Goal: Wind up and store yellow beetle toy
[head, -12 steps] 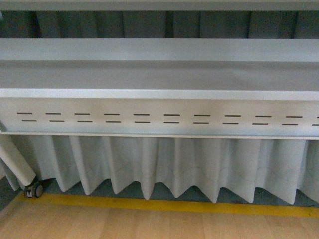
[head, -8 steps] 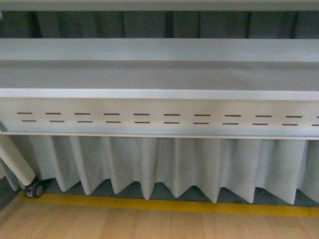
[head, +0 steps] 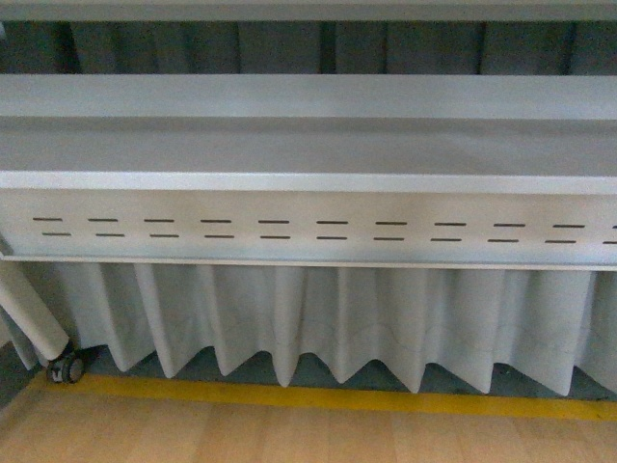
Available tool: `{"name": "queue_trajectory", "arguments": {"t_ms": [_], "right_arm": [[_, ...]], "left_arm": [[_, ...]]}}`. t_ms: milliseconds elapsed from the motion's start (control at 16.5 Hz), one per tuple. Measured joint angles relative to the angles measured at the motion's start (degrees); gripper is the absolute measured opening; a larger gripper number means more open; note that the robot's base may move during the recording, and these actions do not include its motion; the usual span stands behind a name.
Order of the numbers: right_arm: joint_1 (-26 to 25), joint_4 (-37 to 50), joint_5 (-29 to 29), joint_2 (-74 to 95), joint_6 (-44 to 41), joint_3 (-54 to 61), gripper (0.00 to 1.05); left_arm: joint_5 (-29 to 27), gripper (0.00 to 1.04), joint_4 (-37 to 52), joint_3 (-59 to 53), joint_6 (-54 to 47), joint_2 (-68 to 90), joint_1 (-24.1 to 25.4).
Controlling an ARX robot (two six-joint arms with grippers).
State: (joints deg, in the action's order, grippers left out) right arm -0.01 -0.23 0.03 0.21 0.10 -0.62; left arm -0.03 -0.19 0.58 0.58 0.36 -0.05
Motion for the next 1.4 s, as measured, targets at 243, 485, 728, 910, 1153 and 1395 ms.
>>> {"name": "queue_trajectory", "arguments": {"t_ms": [243, 485, 728, 910, 1153, 1395], "right_arm": [[0.0, 0.0, 0.0, 0.0, 0.0, -0.02, 0.98], [0.0, 0.0, 0.0, 0.0, -0.02, -0.02, 0.98], [0.0, 0.0, 0.0, 0.0, 0.0, -0.02, 0.98], [0.0, 0.0, 0.0, 0.0, 0.0, -0.02, 0.98], [0.0, 0.0, 0.0, 0.0, 0.0, -0.02, 0.98], [0.0, -0.13, -0.04, 0.0, 0.0, -0.02, 0.98]], "left_arm": [[0.0, 0.98, 0.0, 0.0, 0.0, 0.0, 0.0], [0.0, 0.98, 0.0, 0.0, 0.0, 0.0, 0.0], [0.0, 0.98, 0.0, 0.0, 0.0, 0.0, 0.0], [0.0, 0.98, 0.0, 0.0, 0.0, 0.0, 0.0], [0.0, 0.98, 0.0, 0.0, 0.0, 0.0, 0.0], [-0.04, 0.98, -0.2, 0.0, 0.02, 0.0, 0.0]]}}
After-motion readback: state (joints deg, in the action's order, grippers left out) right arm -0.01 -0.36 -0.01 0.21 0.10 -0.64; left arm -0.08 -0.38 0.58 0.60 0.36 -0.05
